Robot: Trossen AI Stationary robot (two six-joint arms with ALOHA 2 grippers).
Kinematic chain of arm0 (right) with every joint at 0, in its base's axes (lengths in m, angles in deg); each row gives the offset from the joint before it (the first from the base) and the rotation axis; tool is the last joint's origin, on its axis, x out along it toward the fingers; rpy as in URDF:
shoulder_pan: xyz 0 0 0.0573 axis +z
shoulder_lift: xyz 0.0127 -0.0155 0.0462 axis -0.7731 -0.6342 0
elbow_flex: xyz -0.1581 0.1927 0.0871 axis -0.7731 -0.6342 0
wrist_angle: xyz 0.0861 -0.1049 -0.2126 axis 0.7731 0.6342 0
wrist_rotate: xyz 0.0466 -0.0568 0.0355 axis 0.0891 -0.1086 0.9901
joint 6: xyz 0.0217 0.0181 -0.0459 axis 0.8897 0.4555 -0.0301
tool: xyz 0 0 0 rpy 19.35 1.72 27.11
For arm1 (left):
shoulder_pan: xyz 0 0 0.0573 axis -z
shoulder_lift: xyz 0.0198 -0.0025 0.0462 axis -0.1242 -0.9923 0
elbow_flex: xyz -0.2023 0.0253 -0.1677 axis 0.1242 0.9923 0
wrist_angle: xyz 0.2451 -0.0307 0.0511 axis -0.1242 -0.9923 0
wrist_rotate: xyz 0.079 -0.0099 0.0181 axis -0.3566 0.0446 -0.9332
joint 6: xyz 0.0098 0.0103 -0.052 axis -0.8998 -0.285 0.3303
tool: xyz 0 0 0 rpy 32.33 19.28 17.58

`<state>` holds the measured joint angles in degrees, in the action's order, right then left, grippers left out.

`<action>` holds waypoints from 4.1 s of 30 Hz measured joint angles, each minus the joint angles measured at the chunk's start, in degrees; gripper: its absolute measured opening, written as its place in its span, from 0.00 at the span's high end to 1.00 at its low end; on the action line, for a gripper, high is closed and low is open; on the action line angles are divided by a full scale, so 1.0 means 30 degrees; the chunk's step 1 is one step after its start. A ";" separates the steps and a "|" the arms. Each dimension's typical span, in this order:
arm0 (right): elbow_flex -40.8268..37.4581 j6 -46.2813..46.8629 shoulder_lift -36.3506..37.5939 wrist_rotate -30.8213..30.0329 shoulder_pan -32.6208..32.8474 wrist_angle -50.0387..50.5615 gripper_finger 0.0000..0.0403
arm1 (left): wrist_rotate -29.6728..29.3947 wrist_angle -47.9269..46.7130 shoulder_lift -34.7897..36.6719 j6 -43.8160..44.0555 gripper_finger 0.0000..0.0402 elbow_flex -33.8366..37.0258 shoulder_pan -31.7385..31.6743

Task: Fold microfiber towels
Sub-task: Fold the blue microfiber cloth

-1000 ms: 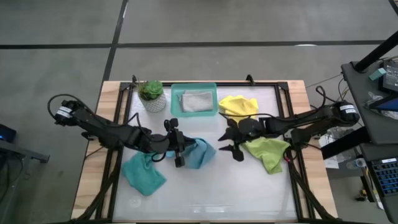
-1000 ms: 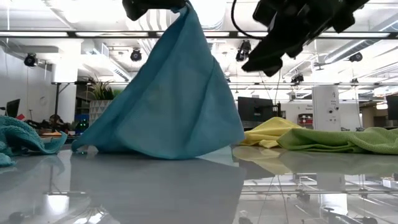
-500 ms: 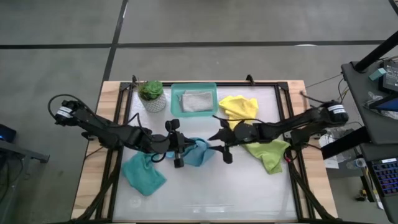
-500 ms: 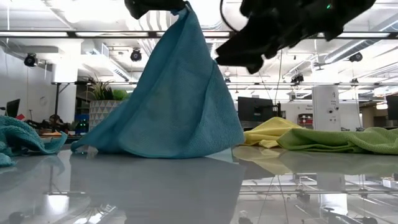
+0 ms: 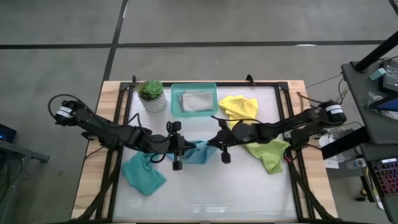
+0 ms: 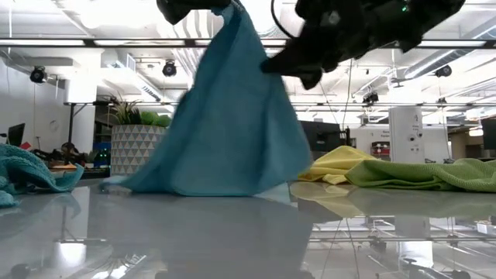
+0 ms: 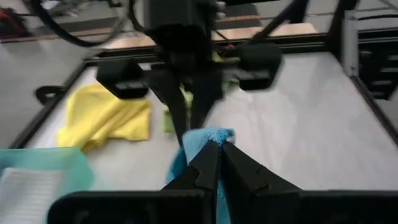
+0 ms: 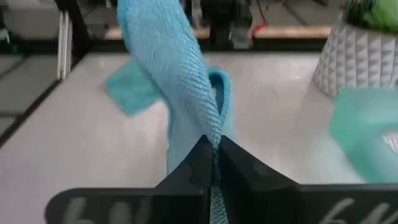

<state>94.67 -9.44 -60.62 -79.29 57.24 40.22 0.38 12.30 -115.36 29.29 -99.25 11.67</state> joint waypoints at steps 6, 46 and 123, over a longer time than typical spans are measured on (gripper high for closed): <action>-0.0618 0.0503 0.2012 0.0040 0.1315 0.3440 0.98 | 0.2279 -0.1322 -0.0022 0.0015 1.00 0.0028 -0.0004; 0.6436 0.1937 0.3824 -0.5941 0.1604 1.4848 0.98 | -0.1780 -0.1445 -0.0146 0.2024 0.69 0.1947 -0.0187; 0.7440 0.0722 0.4101 -0.3291 0.2337 1.4599 0.49 | -0.2292 1.2183 0.0196 0.1130 1.00 0.4691 -0.0102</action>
<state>116.99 -7.28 -48.32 -89.16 64.26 84.02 -6.50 48.85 -114.77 32.68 -85.18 11.37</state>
